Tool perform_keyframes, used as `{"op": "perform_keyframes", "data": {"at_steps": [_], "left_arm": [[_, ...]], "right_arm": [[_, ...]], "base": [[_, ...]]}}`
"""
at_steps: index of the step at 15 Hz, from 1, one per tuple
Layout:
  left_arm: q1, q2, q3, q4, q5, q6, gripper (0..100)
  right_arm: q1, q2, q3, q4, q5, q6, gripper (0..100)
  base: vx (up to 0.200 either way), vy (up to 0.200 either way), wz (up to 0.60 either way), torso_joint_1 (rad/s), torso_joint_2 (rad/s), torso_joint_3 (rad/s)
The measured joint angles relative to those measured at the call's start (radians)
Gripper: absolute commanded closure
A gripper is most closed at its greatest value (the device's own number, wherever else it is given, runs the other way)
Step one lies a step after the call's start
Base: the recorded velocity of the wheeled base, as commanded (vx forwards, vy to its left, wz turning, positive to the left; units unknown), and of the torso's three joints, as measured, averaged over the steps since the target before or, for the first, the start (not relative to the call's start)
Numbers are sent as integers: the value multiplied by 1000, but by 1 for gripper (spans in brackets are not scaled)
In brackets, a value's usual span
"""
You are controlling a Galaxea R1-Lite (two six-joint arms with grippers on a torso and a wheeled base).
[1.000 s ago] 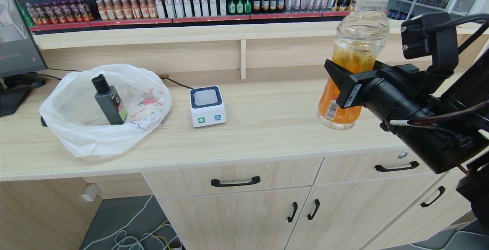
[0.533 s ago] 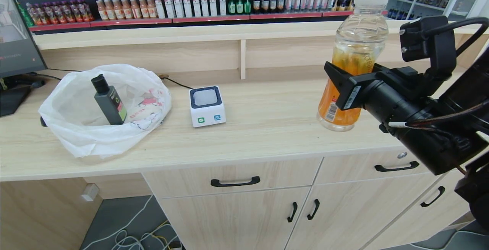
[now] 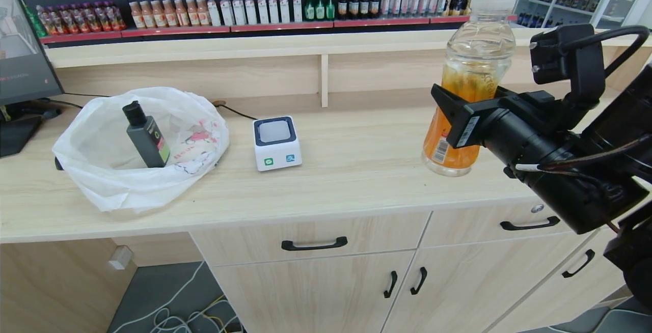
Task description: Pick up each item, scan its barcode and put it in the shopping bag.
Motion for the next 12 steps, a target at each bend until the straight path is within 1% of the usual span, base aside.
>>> {"op": "perform_keyframes", "data": {"at_steps": [4,12], "left_arm": [[0,0,0,0,0,0,0],[0,0,0,0,0,-3,0]], "right_arm": [[0,19,1,-41,-1,-1,100],[0,24,-7,-37,-4,-7,100]], "base": [[0,200,0,10,4,1],[0,200,0,3,4,3]]}}
